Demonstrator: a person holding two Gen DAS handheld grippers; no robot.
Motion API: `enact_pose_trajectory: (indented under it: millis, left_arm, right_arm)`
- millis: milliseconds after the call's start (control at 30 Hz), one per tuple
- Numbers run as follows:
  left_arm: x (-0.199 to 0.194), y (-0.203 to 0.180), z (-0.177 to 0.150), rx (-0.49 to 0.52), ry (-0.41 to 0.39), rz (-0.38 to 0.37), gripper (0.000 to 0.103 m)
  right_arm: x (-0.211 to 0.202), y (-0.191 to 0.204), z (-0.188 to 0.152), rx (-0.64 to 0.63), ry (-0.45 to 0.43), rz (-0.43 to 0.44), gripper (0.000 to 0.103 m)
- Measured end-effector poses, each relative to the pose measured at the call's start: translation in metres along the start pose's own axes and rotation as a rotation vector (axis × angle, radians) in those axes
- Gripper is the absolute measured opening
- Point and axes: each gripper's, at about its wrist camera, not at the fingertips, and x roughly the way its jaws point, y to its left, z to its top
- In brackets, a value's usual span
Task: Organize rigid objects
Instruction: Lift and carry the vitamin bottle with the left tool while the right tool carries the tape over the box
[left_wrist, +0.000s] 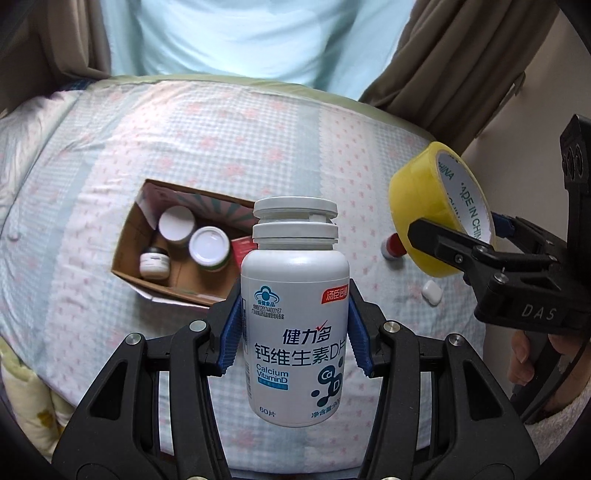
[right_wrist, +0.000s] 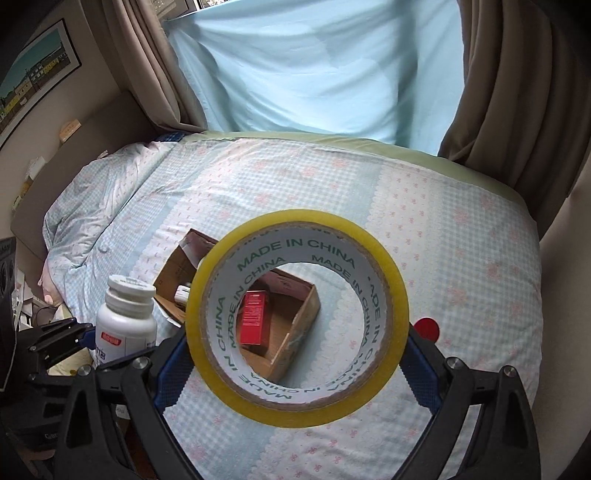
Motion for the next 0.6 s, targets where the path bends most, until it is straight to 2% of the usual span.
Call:
enact_pose_trajectory:
  millis: [167, 333, 600]
  left_arm:
    - [0.01, 0.07, 0.021, -0.02, 0.024, 0.032, 0.046]
    - [0.036, 0.127, 0.046, 0.019, 0.048, 0.065, 0.046]
    - [0.109, 0.187, 0.07, 0.072, 0.111, 0.02, 0.046]
  right_arm:
    - [0.032, 0.041, 0.011, 0.019, 0.044, 0.017, 0.095]
    - [0.073, 0.077, 0.019, 0.039, 0.104, -0.004, 0.095]
    - [0.156, 0.11, 0.012, 0.12, 0.207, -0.069, 0.095]
